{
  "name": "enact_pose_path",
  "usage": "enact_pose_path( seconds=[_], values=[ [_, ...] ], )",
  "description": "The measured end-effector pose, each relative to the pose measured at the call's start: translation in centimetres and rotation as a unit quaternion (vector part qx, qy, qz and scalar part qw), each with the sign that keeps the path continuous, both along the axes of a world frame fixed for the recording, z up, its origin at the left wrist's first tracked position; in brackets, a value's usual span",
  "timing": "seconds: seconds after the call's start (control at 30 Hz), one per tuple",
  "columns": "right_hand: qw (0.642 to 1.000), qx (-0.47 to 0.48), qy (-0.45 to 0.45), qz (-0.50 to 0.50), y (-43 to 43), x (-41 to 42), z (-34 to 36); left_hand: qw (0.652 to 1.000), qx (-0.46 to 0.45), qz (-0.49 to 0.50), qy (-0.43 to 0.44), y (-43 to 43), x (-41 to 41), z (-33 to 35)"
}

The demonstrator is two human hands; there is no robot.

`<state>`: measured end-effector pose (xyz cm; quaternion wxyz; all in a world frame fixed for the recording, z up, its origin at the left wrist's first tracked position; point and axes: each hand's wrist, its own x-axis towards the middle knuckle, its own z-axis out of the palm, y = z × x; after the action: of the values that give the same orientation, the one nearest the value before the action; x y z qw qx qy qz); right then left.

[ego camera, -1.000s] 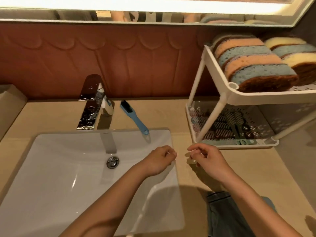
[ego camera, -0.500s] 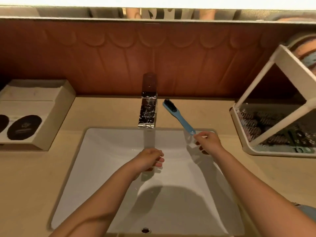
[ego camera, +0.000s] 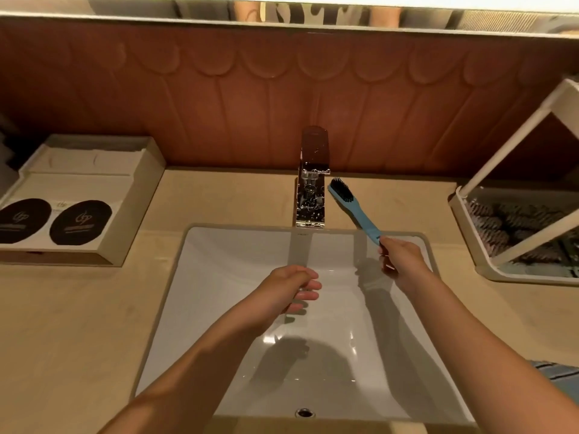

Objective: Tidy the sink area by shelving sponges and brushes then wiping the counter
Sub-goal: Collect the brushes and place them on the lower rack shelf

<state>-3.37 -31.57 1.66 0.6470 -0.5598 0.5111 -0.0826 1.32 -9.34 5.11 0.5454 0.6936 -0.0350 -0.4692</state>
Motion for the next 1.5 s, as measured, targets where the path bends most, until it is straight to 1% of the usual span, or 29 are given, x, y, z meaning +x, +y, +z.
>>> enact_pose_path(
  seconds=[0.1, 0.2, 0.27, 0.4, 0.53, 0.6, 0.77, 0.87, 0.93, 0.97, 1.03, 1.13, 1.2, 1.3, 1.4, 1.5],
  values=[
    [0.995, 0.072, -0.057, -0.043, 2.2, -1.3, 1.6, 1.0, -0.026, -0.005, 0.011, -0.3, -0.4, 0.6],
    [0.977, 0.158, -0.104, -0.096, 4.2, -3.1, 2.5, 0.999, -0.038, -0.009, 0.02, -0.6, -1.1, 1.0],
    [0.963, 0.213, -0.122, -0.111, 5.5, -4.5, 2.8, 0.999, -0.039, -0.015, 0.022, -0.8, -1.6, 1.1],
    [0.943, 0.287, -0.138, -0.094, 8.0, -7.2, 3.5, 0.999, -0.024, -0.022, 0.025, -1.4, -2.9, 1.1],
    [0.937, 0.315, -0.139, -0.054, 10.5, -9.4, 4.5, 0.998, -0.033, -0.034, 0.03, -2.2, -4.2, 0.8],
    [0.944, 0.3, -0.136, -0.015, 11.3, -10.3, 4.8, 0.998, -0.044, -0.026, 0.019, -2.6, -4.8, 0.9],
    [0.97, 0.188, -0.095, 0.12, 11.2, -12.0, 4.8, 0.996, -0.026, -0.016, -0.078, -2.8, -5.8, 1.0],
    [0.98, 0.051, -0.038, 0.19, 10.2, -12.7, 5.1, 0.99, -0.025, -0.029, -0.139, -3.0, -6.3, 1.2],
    [0.978, -0.042, -0.015, 0.204, 9.3, -13.1, 5.4, 0.978, -0.005, -0.057, -0.201, -3.2, -6.6, 1.0],
    [0.976, -0.074, -0.013, 0.202, 8.9, -13.3, 5.6, 0.968, 0.012, -0.082, -0.236, -3.3, -6.7, 0.9],
    [0.975, -0.104, -0.021, 0.195, 8.0, -13.4, 5.7, 0.943, 0.036, -0.131, -0.302, -3.6, -7.1, 0.9],
    [0.978, -0.105, -0.049, 0.176, 6.6, -13.5, 5.9, 0.903, 0.058, -0.171, -0.39, -4.5, -8.1, 1.2],
    [0.981, -0.108, -0.075, 0.146, 5.9, -13.5, 6.0, 0.875, 0.072, -0.199, -0.436, -5.2, -8.8, 1.3],
    [0.984, -0.111, -0.102, 0.097, 4.1, -14.5, 6.1, 0.846, 0.079, -0.253, -0.463, -7.3, -10.7, 2.0],
    [0.986, -0.111, -0.11, 0.063, 2.2, -15.8, 6.0, 0.815, 0.079, -0.279, -0.502, -9.4, -12.4, 2.7],
    [0.986, -0.108, -0.124, 0.038, -0.3, -17.6, 6.1, 0.804, 0.073, -0.303, -0.507, -12.1, -13.8, 3.2]
  ],
)
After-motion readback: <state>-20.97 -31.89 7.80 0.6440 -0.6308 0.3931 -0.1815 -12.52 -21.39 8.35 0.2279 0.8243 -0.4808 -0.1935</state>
